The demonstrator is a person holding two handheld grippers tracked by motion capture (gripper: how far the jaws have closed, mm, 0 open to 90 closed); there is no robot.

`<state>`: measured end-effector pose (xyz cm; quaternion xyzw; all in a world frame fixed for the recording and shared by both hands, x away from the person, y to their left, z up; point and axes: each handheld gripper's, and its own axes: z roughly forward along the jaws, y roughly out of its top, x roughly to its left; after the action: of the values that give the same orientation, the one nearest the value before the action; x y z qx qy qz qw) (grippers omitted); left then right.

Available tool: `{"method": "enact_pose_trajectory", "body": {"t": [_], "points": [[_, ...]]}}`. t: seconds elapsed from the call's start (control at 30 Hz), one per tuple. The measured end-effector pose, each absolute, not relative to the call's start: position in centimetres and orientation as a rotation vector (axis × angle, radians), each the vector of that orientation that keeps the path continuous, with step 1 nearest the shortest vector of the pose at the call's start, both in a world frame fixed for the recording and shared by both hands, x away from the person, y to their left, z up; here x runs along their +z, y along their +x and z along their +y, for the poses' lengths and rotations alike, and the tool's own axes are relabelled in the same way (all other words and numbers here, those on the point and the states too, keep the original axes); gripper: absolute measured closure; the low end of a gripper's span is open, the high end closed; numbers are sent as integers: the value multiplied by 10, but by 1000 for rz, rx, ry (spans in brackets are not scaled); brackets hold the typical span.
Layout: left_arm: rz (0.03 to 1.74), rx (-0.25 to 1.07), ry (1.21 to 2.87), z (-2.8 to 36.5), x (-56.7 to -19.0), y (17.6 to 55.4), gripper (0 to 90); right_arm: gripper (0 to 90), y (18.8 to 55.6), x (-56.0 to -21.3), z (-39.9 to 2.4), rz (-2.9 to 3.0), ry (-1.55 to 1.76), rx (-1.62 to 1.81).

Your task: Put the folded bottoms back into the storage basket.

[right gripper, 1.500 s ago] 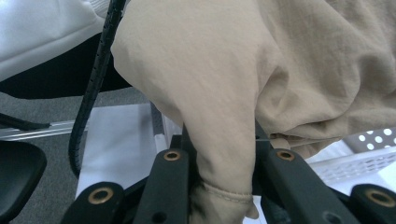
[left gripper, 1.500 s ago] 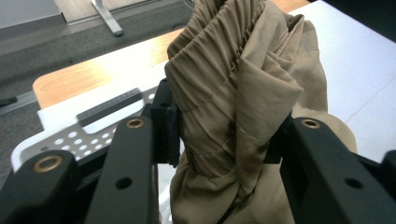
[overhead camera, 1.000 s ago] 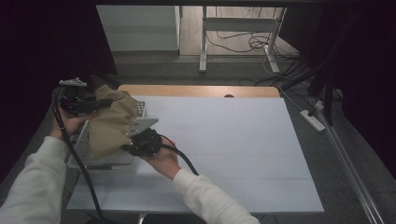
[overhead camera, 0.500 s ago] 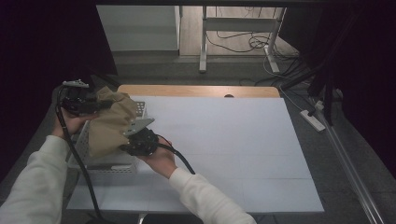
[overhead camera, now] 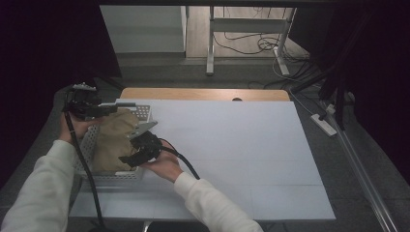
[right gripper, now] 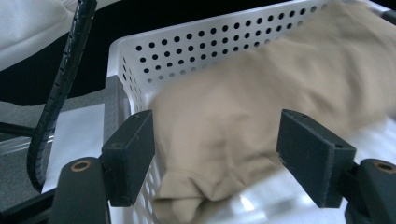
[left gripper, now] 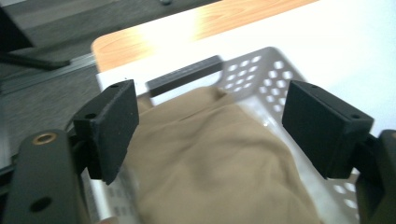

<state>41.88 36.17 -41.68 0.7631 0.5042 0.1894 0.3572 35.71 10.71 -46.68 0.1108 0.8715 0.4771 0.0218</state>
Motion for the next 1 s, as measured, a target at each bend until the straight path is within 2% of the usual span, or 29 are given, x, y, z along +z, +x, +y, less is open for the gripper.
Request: {"method": "enact_pose_trajectory", "body": {"t": [0.53,1.0], "points": [[1139,398,1982,318,-406,382,235,304,354,-453,33,2638,369,1528],[1078,362,1954,267,-417,337,236,305,345,-447,-75,2529,475,1507]]}}
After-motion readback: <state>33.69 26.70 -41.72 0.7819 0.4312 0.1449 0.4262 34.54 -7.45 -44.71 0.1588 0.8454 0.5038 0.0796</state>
